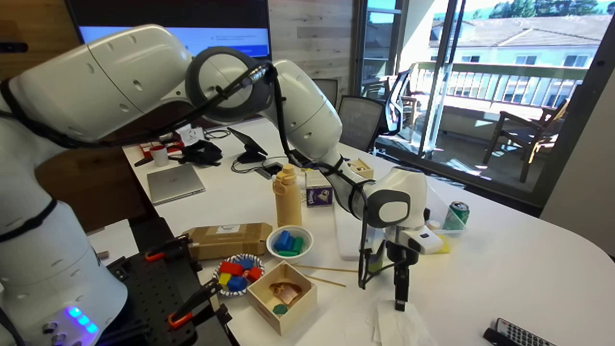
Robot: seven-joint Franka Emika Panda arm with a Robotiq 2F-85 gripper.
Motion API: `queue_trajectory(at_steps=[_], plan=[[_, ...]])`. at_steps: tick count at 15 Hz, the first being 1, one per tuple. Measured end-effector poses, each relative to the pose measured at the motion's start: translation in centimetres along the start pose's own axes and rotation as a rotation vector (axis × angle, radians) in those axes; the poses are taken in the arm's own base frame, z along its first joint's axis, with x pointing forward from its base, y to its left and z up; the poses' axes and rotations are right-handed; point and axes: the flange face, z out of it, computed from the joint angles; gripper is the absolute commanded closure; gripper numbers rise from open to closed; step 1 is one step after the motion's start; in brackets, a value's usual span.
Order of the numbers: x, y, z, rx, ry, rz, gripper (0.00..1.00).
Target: Pick up the white napkin on the right then set it back down table.
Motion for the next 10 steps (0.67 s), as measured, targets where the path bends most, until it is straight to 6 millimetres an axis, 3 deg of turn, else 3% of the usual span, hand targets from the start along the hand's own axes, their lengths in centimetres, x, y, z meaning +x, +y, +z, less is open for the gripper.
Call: queue_trajectory(at_steps=[2,5,10], plan=[[1.2,0.8,-0.8,0.021,0.041,0.027,0.0],[2.9,3.6,-1.5,0.034,0.059,0.122,0.0],[4.2,9.5,0.4,0.051,-0.017,0.298,0.0]])
